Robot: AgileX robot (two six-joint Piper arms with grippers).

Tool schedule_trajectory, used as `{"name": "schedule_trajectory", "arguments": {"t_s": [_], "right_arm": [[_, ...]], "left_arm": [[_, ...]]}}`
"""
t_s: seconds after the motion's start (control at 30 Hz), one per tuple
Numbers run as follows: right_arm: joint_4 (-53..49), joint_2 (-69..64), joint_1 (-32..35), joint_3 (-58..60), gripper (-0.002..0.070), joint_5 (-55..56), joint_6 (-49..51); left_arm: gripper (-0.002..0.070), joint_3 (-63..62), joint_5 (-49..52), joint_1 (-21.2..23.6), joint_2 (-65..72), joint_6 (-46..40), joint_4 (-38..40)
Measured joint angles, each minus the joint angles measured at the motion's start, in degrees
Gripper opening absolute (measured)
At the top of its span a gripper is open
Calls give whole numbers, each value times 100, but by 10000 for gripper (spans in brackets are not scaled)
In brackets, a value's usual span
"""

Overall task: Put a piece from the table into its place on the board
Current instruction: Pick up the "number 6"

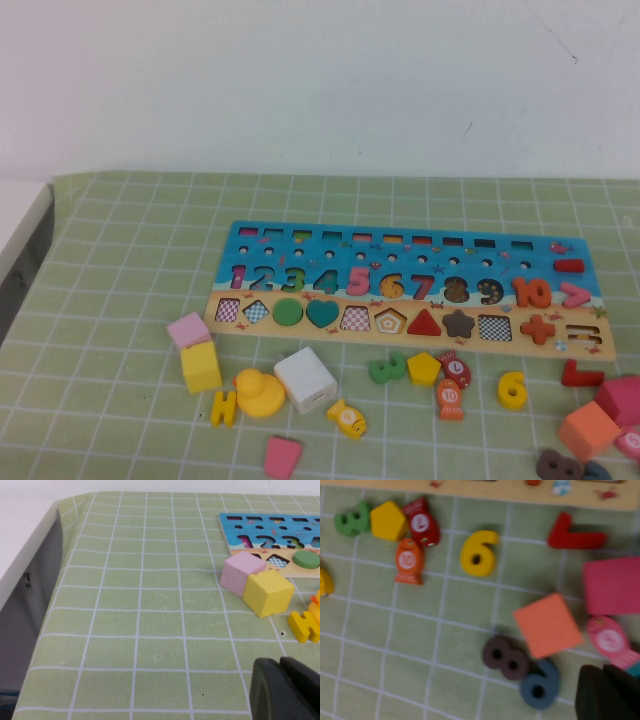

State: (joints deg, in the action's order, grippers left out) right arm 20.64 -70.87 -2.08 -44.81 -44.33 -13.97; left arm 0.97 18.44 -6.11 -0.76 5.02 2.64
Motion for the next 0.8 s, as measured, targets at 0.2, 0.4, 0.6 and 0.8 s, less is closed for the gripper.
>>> {"name": "schedule_trajectory", "arguments": {"t_s": [0.2,0.4,0.6,0.8], "right_arm": [[-277,-984,-994,-750,2,140,632],[-1111,-2007,-1625,-1818,3,-198,1449],[-1535,-2920,-1973,-2557,13,-394,1653],[-1549,-3407,-2006,-3005,172,-726,1813]], "left_arm": [[-2,0,0,0,0,0,0],[-2,0,0,0,0,0,0],[-2,0,0,0,0,0,0],[-2,0,0,0,0,0,0]]}}
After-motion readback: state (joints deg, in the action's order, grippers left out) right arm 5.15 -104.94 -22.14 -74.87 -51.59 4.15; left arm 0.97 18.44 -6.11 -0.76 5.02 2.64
